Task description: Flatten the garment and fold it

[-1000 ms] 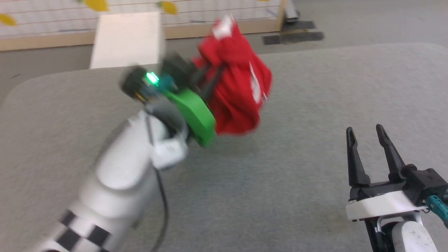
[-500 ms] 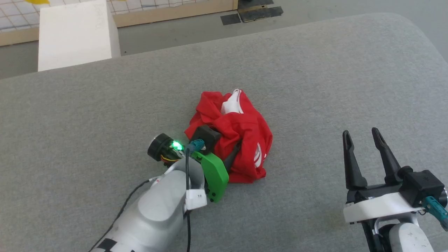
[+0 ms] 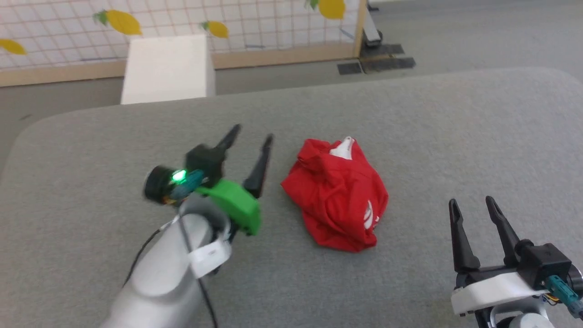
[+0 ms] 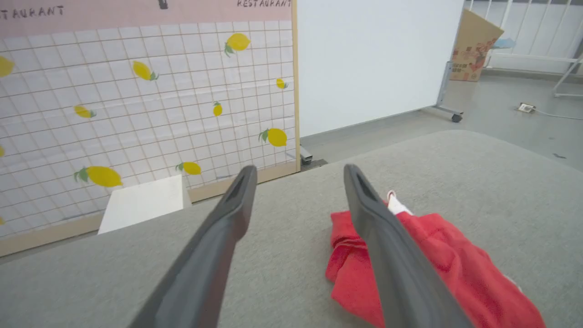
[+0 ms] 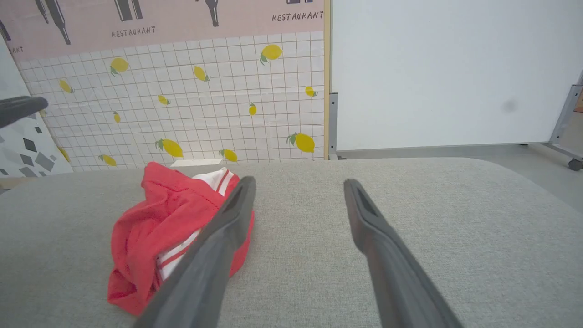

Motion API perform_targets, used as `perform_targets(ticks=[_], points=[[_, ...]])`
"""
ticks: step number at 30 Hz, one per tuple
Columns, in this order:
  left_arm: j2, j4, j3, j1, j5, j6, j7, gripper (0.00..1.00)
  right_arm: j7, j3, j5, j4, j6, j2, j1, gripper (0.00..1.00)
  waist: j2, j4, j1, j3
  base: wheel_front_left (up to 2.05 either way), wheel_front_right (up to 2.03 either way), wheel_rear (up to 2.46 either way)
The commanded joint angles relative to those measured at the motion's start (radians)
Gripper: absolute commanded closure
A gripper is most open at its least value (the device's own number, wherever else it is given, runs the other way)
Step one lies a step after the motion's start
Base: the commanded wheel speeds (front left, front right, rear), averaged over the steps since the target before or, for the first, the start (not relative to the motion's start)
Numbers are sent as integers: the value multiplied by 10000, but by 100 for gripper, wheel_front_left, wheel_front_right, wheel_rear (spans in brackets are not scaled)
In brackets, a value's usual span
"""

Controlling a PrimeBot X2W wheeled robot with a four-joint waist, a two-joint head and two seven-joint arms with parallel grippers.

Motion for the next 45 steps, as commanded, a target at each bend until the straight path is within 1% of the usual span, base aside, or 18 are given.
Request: perform_targets(ticks=[1, 3, 7, 8, 13, 19, 29, 32, 33, 35, 37, 42, 44, 45], points=[[238, -345, 282, 631, 79, 241, -34, 0, -22, -30, -68, 21, -17, 9, 181, 0, 0, 699, 1, -681, 0, 0, 0], [470, -902, 692, 1336, 209, 570, -35, 0, 2, -40, -86, 29, -17, 9, 301, 0, 0, 828, 1, -794, 0, 0, 0], [686, -2108, 1294, 2768, 430, 879, -36, 0, 14, -12, -86, 116, -17, 9, 502, 0, 0, 997, 1, -956, 0, 0, 0], [681, -2914, 1591, 3703, 690, 997, -36, 0, 11, 2, -53, 183, -17, 9, 625, 0, 0, 1081, 1, -1033, 0, 0, 0], [316, -3960, 2004, 5029, 1056, 811, -37, 0, 3, 12, 47, 264, -17, 9, 763, 0, 0, 1154, 1, -1067, 0, 0, 0], [-169, -4254, 2554, 5845, 1486, 759, -37, 0, -8, 100, 147, 359, -17, 9, 800, 0, 0, 1204, 1, -1050, 0, 0, 0], [-623, -4157, 3097, 6058, 1974, 179, -37, 0, -21, 142, 189, 390, -17, 9, 739, 0, 0, 1326, 1, -948, 0, 0, 0], [-751, -4097, 3117, 5892, 2131, 9, -37, 0, 265, 205, 176, 286, -17, 9, 606, 0, 0, 1480, 1, -730, 0, 0, 0], [-796, -4078, 3113, 5834, 2171, -34, -37, 0, 459, 227, 171, 233, -17, 9, 520, 0, 0, 1547, 1, -642, 0, 0, 0], [-895, -4029, 3105, 5713, 2249, -126, -37, 0, 1205, 365, 231, 191, -17, -86, 284, 0, 0, 1718, 1, -439, 0, 0, 0], [-999, -3969, 3126, 5605, 2301, -183, -37, 0, 2224, 647, 528, 124, -17, -403, -83, 0, 0, 1902, 1, -226, 0, 0, 0], [-1220, -3850, 3228, 5358, 2410, -318, -37, 0, 5605, 1298, 1871, 134, -17, -1477, -1240, 0, 0, 2405, 1, 281, 0, 0, 0], [-1286, -3793, 3248, 5284, 2460, -381, -37, 0, 6843, 1477, 2406, 179, -17, -1837, -1699, 0, 0, 2615, 1, 430, 0, 0, 0], [-1311, -3766, 3258, 5255, 2484, -407, -37, 0, 7270, 1450, 2655, 209, -17, -1914, -1906, 0, 0, 2707, 1, 487, 0, 0, 0]])
